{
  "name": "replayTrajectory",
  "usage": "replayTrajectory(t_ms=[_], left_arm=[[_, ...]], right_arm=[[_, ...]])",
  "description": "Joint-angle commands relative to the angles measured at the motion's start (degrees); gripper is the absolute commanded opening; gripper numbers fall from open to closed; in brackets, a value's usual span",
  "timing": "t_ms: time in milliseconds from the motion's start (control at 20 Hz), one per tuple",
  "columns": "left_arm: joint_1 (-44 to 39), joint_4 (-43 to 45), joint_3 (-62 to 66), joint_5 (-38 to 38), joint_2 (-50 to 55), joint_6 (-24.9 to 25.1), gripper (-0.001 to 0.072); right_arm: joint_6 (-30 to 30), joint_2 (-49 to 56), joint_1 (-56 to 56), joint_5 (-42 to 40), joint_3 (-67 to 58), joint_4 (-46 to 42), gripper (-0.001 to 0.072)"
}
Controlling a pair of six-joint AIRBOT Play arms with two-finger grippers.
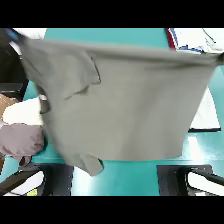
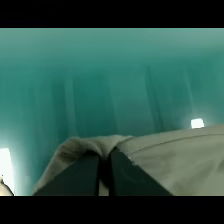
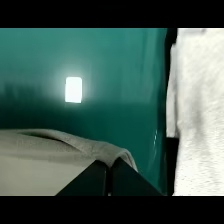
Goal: Fold the shirts.
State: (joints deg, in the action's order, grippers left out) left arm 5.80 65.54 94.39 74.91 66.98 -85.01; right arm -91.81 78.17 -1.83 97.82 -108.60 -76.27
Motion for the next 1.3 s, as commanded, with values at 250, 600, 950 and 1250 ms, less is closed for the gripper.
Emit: replayTrajectory(t_ms=[250,600,950,1250], left_arm=[[0.00,-3.23,-3.04,-13.29,23.06,4.33,0.0028],[0.00,2.38,0.33,-2.67,23.91,5.60,0.0029],[0.00,3.13,-15.87,-0.35,23.91,5.53,0.0480],[0.00,11.10,-20.81,2.62,12.13,2.38,0.0482]], right_arm=[[3.43,29.83,-0.94,-6.34,-9.86,0.28,0.0010],[7.52,23.26,-0.37,-12.33,2.99,4.00,0.0010],[7.48,14.78,-1.86,-20.52,23.30,4.87,0.0065],[7.54,6.25,-0.07,-15.67,24.52,5.40,0.0418]])
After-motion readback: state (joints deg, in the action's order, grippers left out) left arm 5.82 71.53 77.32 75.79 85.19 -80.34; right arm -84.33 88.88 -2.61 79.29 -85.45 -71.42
